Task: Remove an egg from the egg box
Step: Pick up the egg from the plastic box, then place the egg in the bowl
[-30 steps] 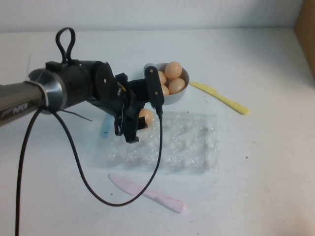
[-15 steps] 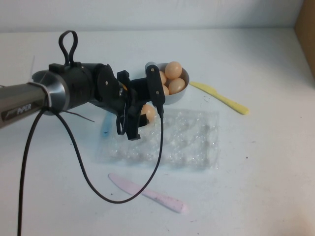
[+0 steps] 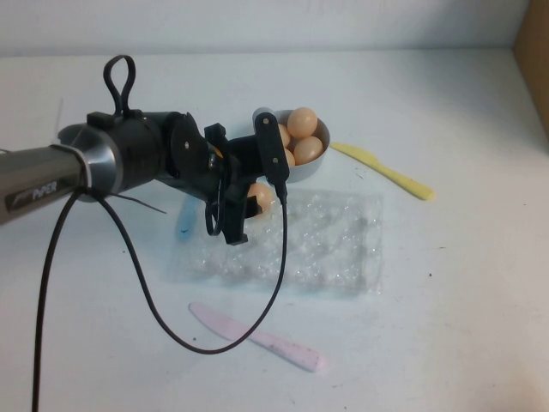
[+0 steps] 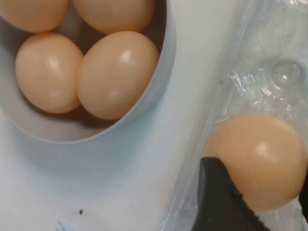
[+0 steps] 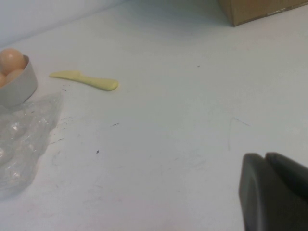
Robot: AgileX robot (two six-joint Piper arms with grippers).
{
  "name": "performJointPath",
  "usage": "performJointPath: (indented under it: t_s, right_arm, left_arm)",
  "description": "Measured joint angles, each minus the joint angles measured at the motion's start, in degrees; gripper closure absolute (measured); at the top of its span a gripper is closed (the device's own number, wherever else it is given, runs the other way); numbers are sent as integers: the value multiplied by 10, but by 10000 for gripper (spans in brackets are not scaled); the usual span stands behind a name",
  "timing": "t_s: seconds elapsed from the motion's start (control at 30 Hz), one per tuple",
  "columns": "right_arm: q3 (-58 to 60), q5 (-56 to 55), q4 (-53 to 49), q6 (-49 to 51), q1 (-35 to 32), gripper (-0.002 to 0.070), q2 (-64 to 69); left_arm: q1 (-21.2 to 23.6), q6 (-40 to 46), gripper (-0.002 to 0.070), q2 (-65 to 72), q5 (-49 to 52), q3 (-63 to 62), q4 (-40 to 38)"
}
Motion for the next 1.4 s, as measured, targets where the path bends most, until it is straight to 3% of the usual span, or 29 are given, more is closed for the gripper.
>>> performJointPath:
  t_s: [0.3, 0.67, 0.83, 1.03, 1.17, 1.4]
  right_arm:
    - [0, 0, 0, 0, 0, 694, 0]
    - [0, 0, 0, 0, 0, 694, 0]
    - [0, 0, 0, 0, 0, 694, 0]
    - [0, 0, 0, 0, 0, 694, 0]
    - [0, 0, 0, 0, 0, 694, 0]
    - [0, 0, 0, 0, 0, 694, 0]
  left_arm:
    - [0, -6, 384, -6, 10, 0, 0]
    - [-7, -96, 386, -72, 26, 0, 32]
    - [-10, -183, 391, -79, -26, 0, 42]
    - [-10, -352, 392, -59, -154, 0, 42]
    - [-10, -397, 392, -16, -202, -16, 42]
    - [-10, -433, 386, 66, -183, -89, 42]
